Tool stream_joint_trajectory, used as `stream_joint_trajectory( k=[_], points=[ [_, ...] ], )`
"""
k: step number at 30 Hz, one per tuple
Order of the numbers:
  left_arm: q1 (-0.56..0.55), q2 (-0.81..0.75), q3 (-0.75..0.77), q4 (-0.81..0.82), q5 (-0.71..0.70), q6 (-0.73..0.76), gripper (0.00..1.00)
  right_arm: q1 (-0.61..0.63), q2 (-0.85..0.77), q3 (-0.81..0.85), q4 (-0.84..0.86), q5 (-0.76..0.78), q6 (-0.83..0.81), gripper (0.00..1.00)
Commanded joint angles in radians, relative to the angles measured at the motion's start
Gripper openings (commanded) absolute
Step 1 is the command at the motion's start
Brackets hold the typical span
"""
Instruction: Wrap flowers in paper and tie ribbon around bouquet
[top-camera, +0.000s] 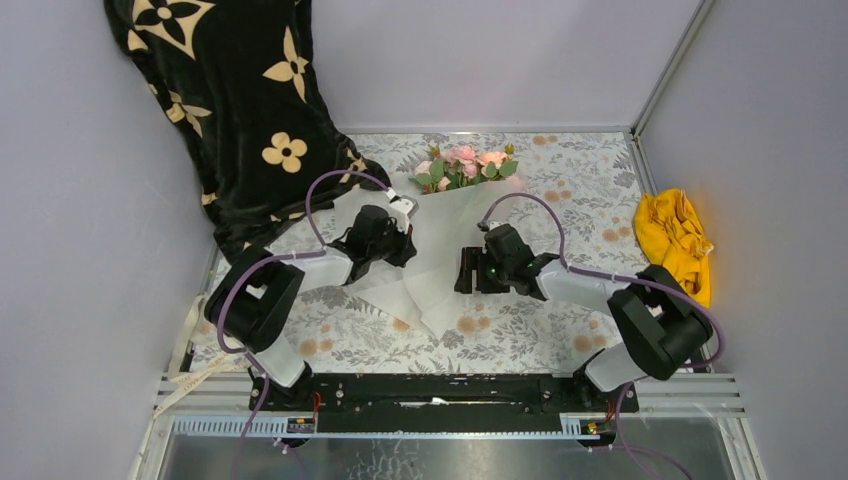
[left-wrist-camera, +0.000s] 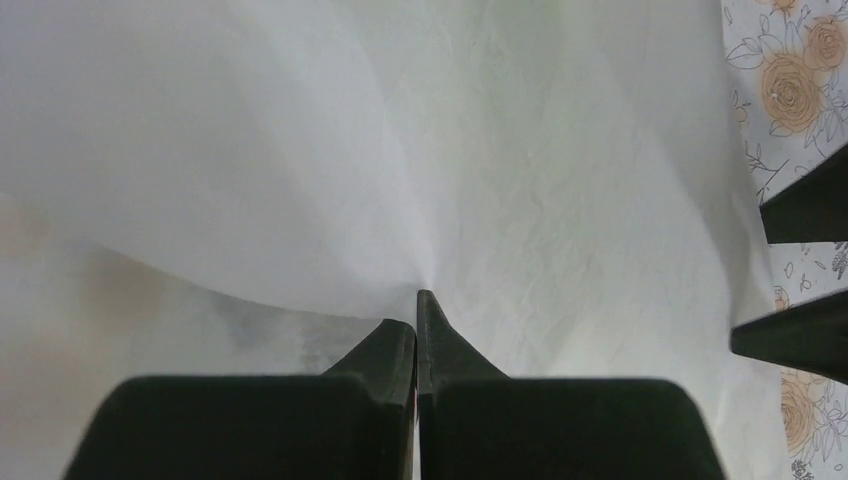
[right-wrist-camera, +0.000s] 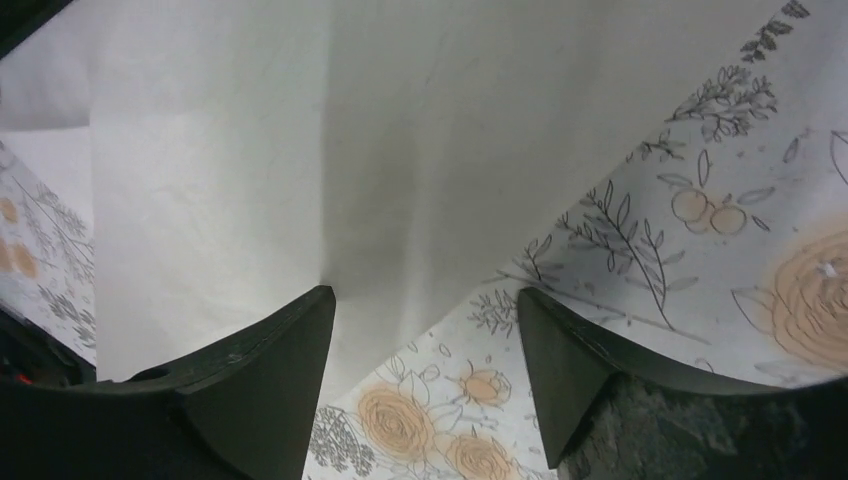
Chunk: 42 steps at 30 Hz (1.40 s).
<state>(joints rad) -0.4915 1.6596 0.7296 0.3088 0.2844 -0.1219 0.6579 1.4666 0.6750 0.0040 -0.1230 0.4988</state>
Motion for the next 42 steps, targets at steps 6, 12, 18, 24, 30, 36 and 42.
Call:
stream_joint_trajectory(
  k=[6, 12, 18, 24, 30, 36, 42],
  points=[
    [-0.007, -0.022, -0.036, 0.068, -0.04, 0.007, 0.0, -0.06, 0.136, 0.009, 0.202, -0.09, 0.098, 0.37],
    [-0.056, 0.016, 0.024, 0.09, 0.041, -0.094, 0.0, -0.142, 0.077, 0.04, 0.087, -0.022, -0.042, 0.04],
    [-0.136, 0.122, 0.14, 0.15, 0.044, -0.182, 0.0, -0.274, 0.087, 0.116, 0.003, -0.014, -0.26, 0.0],
    [-0.151, 0.229, 0.229, 0.086, -0.041, -0.187, 0.0, -0.337, 0.142, 0.22, -0.13, -0.011, -0.389, 0.22],
    [-0.137, 0.237, 0.197, 0.039, -0.091, -0.192, 0.0, -0.33, 0.002, 0.218, -0.231, -0.052, -0.377, 0.5],
    [-0.126, 0.232, 0.158, 0.038, -0.118, -0.212, 0.0, -0.283, -0.254, -0.004, -0.117, -0.181, -0.207, 0.29],
    [-0.121, 0.229, 0.158, 0.041, -0.135, -0.216, 0.0, -0.145, -0.236, -0.103, 0.063, -0.351, -0.076, 0.02]
  ],
)
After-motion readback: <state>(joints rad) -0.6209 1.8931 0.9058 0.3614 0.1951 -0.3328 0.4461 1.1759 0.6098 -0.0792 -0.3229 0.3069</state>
